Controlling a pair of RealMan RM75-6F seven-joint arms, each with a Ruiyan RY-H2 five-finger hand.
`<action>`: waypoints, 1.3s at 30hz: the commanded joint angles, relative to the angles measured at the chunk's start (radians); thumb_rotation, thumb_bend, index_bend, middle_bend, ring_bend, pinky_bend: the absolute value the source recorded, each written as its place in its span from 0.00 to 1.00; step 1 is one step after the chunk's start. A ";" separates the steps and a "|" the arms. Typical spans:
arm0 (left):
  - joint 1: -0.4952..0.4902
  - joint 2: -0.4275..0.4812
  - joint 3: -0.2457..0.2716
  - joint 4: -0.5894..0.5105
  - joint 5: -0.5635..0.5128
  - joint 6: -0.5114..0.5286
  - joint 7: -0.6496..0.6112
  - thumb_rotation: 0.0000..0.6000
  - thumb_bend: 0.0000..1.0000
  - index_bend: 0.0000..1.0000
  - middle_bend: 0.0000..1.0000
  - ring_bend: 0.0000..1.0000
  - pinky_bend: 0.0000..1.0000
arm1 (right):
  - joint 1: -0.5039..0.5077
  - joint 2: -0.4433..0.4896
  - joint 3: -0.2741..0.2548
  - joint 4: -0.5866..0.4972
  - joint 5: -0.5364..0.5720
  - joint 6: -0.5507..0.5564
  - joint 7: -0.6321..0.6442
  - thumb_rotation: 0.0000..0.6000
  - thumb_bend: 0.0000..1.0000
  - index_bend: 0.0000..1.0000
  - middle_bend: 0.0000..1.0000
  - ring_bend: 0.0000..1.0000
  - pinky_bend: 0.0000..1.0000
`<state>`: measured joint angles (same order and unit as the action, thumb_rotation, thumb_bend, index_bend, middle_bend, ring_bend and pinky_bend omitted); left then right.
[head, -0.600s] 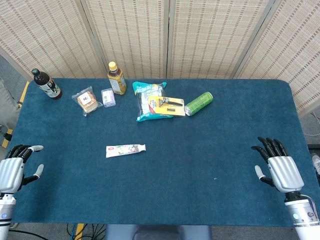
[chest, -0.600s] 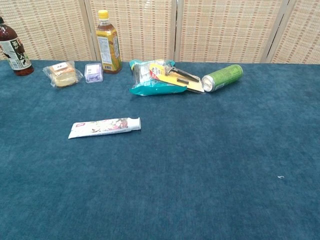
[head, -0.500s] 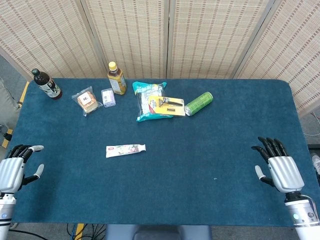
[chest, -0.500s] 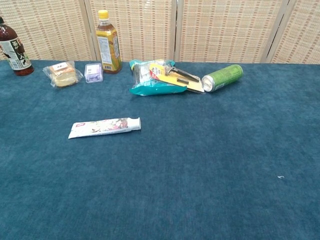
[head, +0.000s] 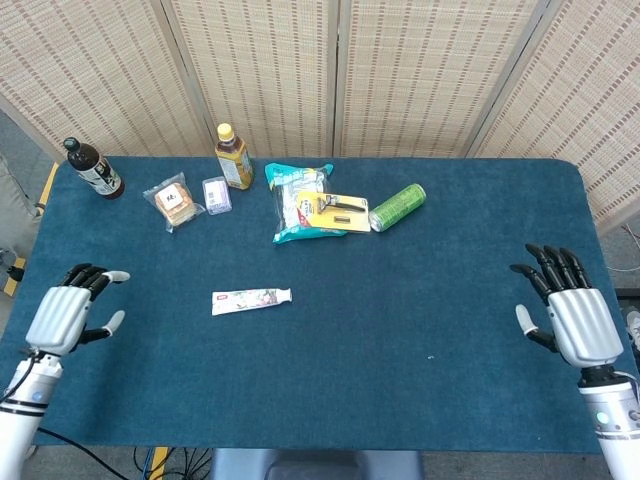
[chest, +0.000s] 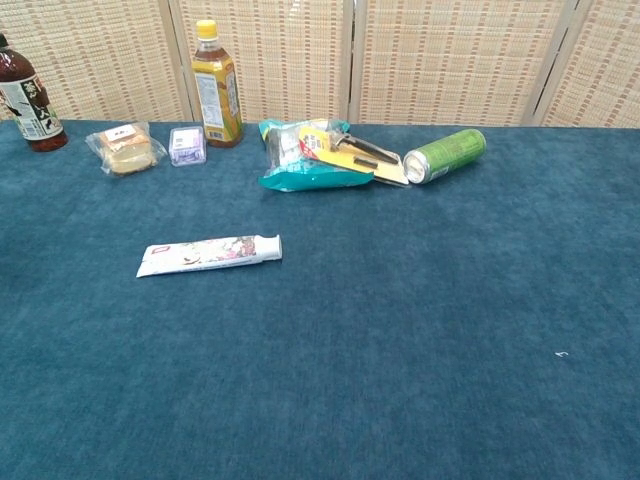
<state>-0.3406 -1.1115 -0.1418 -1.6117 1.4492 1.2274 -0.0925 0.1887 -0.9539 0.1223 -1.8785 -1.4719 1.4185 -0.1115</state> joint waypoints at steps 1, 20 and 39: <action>-0.120 -0.001 -0.031 -0.006 -0.022 -0.168 -0.082 0.69 0.29 0.27 0.32 0.20 0.10 | 0.004 0.004 0.004 -0.005 0.008 -0.005 0.004 1.00 0.36 0.25 0.11 0.00 0.00; -0.439 -0.265 -0.057 0.206 -0.125 -0.504 -0.008 0.23 0.27 0.29 0.23 0.06 0.01 | -0.011 0.006 0.000 -0.003 0.036 0.000 0.000 1.00 0.36 0.25 0.11 0.00 0.00; -0.525 -0.488 -0.018 0.392 -0.180 -0.508 0.207 0.18 0.26 0.29 0.17 0.00 0.00 | -0.050 0.018 -0.019 0.022 0.043 0.022 0.043 1.00 0.36 0.25 0.11 0.00 0.00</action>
<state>-0.8615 -1.5952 -0.1590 -1.2237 1.2720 0.7219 0.1112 0.1398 -0.9363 0.1039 -1.8567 -1.4292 1.4395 -0.0698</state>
